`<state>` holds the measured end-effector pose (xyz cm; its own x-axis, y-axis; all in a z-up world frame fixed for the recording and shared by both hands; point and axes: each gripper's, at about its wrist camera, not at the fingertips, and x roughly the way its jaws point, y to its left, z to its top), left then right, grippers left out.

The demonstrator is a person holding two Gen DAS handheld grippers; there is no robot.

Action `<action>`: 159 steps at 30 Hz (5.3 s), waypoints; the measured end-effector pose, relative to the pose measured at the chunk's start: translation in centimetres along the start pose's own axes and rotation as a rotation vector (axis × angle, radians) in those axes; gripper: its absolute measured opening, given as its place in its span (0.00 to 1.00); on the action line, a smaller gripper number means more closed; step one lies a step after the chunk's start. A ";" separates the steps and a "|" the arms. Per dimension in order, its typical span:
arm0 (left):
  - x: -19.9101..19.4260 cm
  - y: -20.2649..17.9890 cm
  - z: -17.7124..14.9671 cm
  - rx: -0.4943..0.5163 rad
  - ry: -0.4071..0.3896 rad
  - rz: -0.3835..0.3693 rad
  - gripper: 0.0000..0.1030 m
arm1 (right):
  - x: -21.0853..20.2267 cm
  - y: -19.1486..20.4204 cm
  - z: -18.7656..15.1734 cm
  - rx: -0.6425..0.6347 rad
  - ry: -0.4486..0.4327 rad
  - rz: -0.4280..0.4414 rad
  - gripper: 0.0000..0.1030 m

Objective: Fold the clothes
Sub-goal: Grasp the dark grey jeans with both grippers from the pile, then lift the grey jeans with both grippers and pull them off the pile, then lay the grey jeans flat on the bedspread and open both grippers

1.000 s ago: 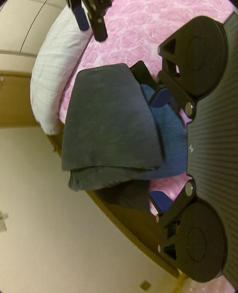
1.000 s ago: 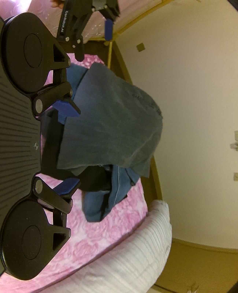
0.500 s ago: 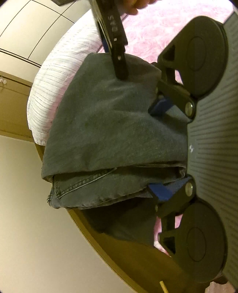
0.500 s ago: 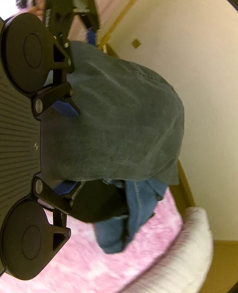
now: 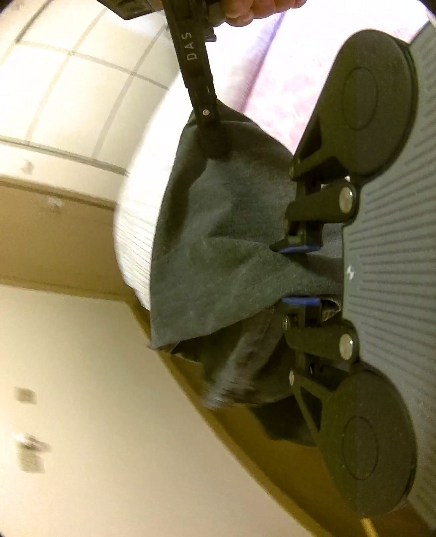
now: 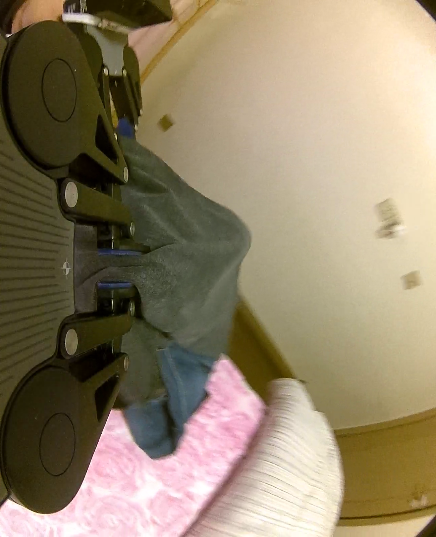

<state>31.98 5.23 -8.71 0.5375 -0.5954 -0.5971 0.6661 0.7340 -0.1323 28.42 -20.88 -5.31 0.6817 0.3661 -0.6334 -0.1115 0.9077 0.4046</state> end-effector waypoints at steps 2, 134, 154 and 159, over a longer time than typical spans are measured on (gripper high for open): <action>-2.0 -2.2 0.6 0.016 -0.043 -0.044 0.18 | -4.1 -0.5 -0.2 0.014 -0.052 0.010 0.12; 16.9 -43.6 -36.9 1.559 -0.231 -0.417 0.54 | -43.7 -22.6 -69.4 0.575 -0.316 -0.612 0.41; 2.4 -30.7 -36.5 1.434 -0.204 -0.171 0.30 | -51.6 -16.3 -57.6 -0.051 0.019 -1.009 0.13; 1.3 -30.6 -37.1 1.347 -0.034 -0.316 0.47 | -50.5 -19.1 -60.0 -0.011 0.039 -1.015 0.13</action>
<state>-6.83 -5.87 -34.75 0.2708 -0.6975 -0.6635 0.7314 -0.2991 0.6129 -47.21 -44.35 -20.60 0.4344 -0.5724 -0.6954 0.4999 0.7955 -0.3425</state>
